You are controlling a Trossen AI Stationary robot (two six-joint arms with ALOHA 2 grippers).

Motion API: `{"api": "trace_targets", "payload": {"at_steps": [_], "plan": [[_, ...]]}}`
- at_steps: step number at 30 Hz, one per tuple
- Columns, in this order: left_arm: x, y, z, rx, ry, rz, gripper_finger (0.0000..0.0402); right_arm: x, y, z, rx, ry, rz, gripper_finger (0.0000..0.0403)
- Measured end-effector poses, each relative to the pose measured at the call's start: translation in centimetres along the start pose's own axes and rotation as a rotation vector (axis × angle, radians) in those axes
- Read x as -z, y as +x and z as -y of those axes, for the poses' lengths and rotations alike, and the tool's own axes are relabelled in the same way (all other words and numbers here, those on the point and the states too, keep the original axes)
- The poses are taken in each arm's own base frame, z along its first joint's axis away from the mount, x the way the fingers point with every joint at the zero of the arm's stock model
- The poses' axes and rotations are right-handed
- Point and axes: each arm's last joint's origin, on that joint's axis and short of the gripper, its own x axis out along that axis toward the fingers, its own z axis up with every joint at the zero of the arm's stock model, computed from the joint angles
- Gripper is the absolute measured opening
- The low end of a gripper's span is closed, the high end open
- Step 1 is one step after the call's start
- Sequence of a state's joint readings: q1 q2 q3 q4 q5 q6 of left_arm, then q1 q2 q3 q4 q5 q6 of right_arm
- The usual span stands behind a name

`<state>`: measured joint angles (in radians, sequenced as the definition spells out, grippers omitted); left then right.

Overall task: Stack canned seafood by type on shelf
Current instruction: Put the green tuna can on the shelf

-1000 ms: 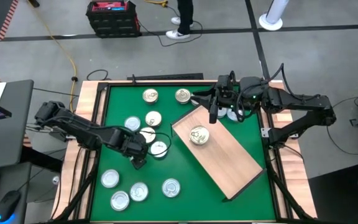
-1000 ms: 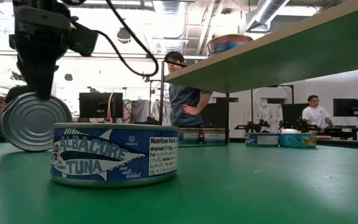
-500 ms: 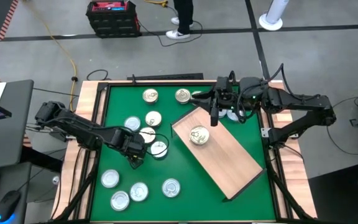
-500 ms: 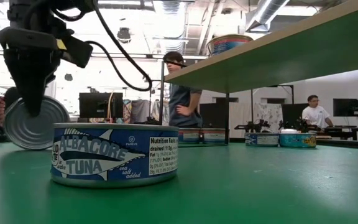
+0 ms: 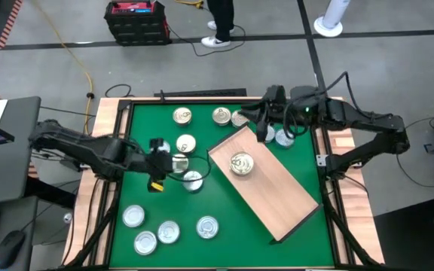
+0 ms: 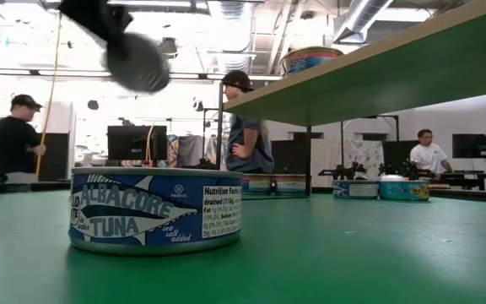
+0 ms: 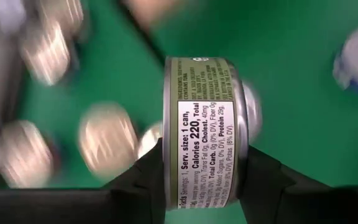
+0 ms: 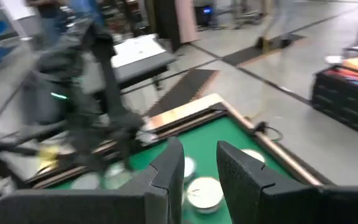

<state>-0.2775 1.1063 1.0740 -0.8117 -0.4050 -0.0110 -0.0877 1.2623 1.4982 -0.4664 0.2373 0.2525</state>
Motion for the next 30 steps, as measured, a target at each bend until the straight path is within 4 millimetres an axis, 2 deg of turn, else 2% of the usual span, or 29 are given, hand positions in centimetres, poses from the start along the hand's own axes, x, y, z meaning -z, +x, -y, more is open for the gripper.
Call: {"api": "trace_targets", "payload": {"at_steps": [3,5,9,12,17,26,30], "plan": [[-2.5,-0.3,-0.3,-0.046,0.146,0.172,0.0143,0.0,0.2,1.1,0.035,0.011,-0.022,0.0122],[-4.0,0.5,-0.2,-0.111,0.219,0.224,0.0141,0.0,0.3,1.6,0.02,0.025,-0.04,0.0122],[-5.9,3.7,-0.3,-0.25,0.316,0.2,0.0143,0.0,0.3,1.8,-0.037,0.049,-0.061,0.0122],[-7.1,5.8,-1.2,-0.362,0.355,0.122,0.0144,0.1,0.2,1.8,-0.056,0.067,-0.077,0.0122],[-8.3,8.5,-2.5,-0.412,0.484,0.043,0.0143,0.0,-0.8,1.2,-0.083,0.107,-0.07,0.0122],[-10.1,9.6,-2.8,-0.436,0.799,0.141,0.0144,-0.3,-3.7,-0.6,-0.08,0.115,-0.008,0.0122],[-10.1,10.4,-3.3,-0.385,0.845,0.171,0.0144,-0.4,-4.5,-1.0,-0.082,0.123,0.009,0.0122]]}}
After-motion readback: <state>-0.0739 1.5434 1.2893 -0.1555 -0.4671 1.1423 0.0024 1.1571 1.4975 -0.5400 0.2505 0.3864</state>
